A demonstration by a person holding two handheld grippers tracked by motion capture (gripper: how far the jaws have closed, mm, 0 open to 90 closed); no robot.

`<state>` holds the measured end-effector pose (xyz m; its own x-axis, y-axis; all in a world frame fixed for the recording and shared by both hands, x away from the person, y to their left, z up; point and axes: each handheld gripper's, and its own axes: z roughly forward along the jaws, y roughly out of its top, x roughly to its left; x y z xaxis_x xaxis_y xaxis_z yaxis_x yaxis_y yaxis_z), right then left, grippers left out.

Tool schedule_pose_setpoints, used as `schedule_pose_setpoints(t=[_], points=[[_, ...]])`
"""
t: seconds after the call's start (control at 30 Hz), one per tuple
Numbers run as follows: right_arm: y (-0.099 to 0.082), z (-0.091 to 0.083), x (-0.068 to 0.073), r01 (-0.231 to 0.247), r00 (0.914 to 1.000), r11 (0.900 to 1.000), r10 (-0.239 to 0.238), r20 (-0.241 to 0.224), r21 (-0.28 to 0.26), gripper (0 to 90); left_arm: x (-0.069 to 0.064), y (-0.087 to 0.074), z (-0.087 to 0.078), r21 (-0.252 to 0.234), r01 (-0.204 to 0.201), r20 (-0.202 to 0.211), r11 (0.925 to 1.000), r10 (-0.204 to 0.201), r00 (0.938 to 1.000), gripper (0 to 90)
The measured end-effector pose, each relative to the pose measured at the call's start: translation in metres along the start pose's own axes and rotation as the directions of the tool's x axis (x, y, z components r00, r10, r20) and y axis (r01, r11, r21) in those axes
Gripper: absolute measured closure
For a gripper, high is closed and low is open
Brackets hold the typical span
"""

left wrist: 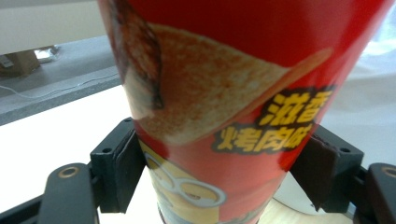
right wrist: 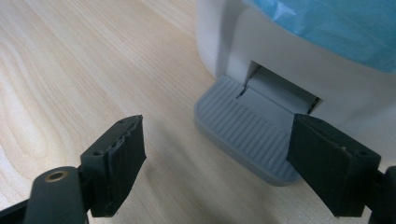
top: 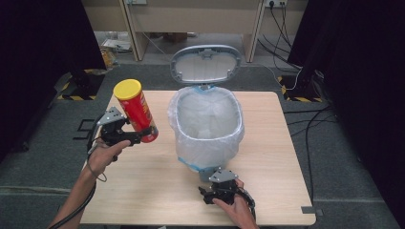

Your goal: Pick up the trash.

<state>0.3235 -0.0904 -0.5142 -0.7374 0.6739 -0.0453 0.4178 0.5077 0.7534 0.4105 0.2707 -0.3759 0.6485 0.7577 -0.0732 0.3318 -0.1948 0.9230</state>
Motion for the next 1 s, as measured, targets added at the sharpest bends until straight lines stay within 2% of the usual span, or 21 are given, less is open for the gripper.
schedule_pose_setpoints(t=[0.17,0.37,0.77,1.0], points=[[0.0,0.0,0.0,0.001,1.0,1.0,-0.001,0.001,0.001,19.1,-0.003,0.009,-0.011,-0.024,0.004,0.019,0.9997,-0.003,0.9998,23.7],[0.0,0.0,0.0,0.001,1.0,1.0,-0.001,0.001,0.001,19.1,-0.009,0.019,-0.022,-0.04,-0.009,0.042,0.9992,0.011,0.9991,23.7],[0.0,0.0,0.001,0.005,1.0,1.0,-0.005,0.004,0.004,19.1,-0.018,0.036,-0.036,-0.049,-0.027,0.072,0.9984,0.03,0.9969,23.7],[0.0,0.0,0.0,0.005,1.0,1.0,-0.005,0.001,0.002,19.1,-0.024,0.046,-0.04,-0.061,-0.046,0.072,0.9971,0.05,0.9961,23.7]])
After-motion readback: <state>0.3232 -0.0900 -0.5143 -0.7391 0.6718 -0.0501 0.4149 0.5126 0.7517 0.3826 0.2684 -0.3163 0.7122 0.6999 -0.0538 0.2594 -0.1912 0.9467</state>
